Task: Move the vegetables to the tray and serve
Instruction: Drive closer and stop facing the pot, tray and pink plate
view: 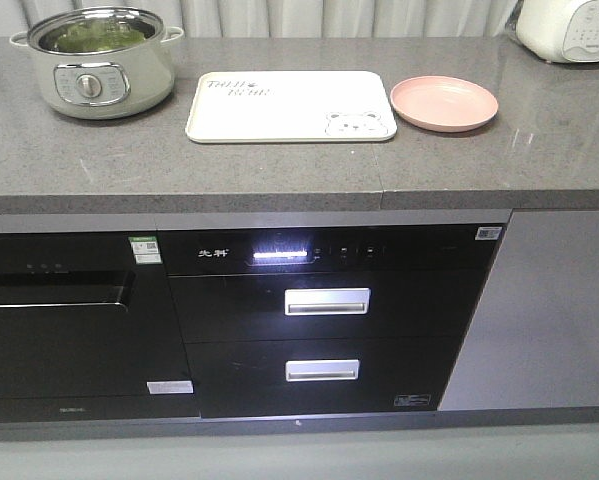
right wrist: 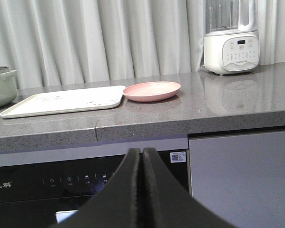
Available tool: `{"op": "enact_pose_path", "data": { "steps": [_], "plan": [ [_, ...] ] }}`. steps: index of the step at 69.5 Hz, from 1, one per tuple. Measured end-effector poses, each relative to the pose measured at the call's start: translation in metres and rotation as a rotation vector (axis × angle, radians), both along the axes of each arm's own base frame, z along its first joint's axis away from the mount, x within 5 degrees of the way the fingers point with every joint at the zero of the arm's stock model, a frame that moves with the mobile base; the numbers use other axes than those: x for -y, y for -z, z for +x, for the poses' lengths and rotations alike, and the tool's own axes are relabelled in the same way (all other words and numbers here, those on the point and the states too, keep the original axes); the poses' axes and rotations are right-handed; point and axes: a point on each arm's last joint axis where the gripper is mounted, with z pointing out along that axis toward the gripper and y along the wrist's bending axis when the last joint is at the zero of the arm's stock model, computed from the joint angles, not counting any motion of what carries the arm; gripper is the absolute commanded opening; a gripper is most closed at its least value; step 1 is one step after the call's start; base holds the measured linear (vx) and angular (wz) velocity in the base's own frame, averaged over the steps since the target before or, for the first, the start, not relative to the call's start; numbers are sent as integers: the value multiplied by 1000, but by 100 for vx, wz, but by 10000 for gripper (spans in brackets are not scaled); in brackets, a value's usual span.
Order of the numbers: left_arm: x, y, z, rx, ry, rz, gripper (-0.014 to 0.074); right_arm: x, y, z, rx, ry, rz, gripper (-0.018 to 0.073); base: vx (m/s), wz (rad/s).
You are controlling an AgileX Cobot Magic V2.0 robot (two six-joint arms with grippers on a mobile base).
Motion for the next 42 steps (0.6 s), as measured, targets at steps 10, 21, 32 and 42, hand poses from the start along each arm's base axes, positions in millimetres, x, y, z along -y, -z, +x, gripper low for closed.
{"op": "enact_pose_path", "data": {
  "steps": [10, 21, 32, 42],
  "plan": [
    [0, 0, 0, 0, 0, 0, -6, 0, 0, 0, 0, 0, 0, -3, 8, -1],
    [0, 0, 0, 0, 0, 0, -6, 0, 0, 0, 0, 0, 0, -3, 7, -1],
    [0, 0, 0, 0, 0, 0, -6, 0, 0, 0, 0, 0, 0, -3, 6, -2],
    [0, 0, 0, 0, 0, 0, -6, 0, 0, 0, 0, 0, 0, -3, 6, -2]
  ]
}}
